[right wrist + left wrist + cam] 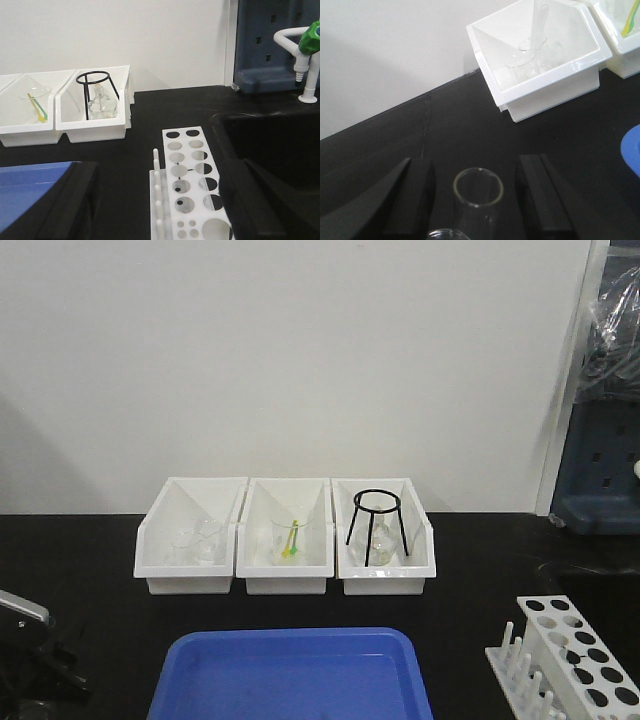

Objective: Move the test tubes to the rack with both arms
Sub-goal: 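Close the left gripper on the test tube and lift it out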

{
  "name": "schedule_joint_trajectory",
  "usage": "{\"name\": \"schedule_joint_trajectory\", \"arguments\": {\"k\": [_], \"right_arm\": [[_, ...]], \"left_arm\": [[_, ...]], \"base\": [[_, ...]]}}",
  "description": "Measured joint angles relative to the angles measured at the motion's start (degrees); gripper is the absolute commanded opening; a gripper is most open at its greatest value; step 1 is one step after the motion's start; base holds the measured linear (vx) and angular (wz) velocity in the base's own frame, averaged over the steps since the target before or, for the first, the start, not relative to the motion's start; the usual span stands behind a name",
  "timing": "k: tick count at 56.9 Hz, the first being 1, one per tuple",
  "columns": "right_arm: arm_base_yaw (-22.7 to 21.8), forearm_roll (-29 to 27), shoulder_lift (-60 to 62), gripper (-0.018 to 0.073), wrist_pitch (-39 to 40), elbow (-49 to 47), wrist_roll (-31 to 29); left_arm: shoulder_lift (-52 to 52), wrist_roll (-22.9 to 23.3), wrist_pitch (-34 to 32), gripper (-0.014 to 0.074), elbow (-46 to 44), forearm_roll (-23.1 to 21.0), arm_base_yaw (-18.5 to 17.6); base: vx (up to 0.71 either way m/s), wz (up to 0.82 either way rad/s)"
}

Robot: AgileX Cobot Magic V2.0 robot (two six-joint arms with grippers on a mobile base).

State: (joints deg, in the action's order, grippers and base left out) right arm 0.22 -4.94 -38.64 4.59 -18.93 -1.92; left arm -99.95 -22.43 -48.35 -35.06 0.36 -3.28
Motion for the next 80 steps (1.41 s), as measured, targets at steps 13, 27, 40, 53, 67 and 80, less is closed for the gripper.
{"name": "schedule_joint_trajectory", "arguments": {"k": [13,27,40,53,67,80], "right_arm": [[0.0,0.0,0.0,0.0554,0.0,0.0,0.0],[0.0,0.0,0.0,0.0554,0.0,0.0,0.0],[0.0,0.0,0.0,0.0554,0.0,0.0,0.0],[0.0,0.0,0.0,0.0554,0.0,0.0,0.0],[0.0,0.0,0.0,0.0554,0.0,0.0,0.0],[0.0,0.0,0.0,0.0554,0.0,0.0,0.0]], "left_arm": [[0.0,0.0,0.0,0.0310,0.0,0.0,0.0],[-0.2,0.0,-0.1,0.0292,0.0,0.0,0.0],[-1.6,0.0,-2.3,0.0213,-0.3,0.0,0.0],[-1.3,0.0,-1.7,0.0062,-0.5,0.0,0.0],[1.3,0.1,0.2,-0.0006,-0.5,-6.3,0.0],[4.2,1.3,1.3,-0.0005,-0.5,-13.0,0.0]], "base": [[0.00,0.00],[0.00,0.00],[0.00,0.00],[0.00,0.00],[0.00,0.00],[0.00,0.00]]}}
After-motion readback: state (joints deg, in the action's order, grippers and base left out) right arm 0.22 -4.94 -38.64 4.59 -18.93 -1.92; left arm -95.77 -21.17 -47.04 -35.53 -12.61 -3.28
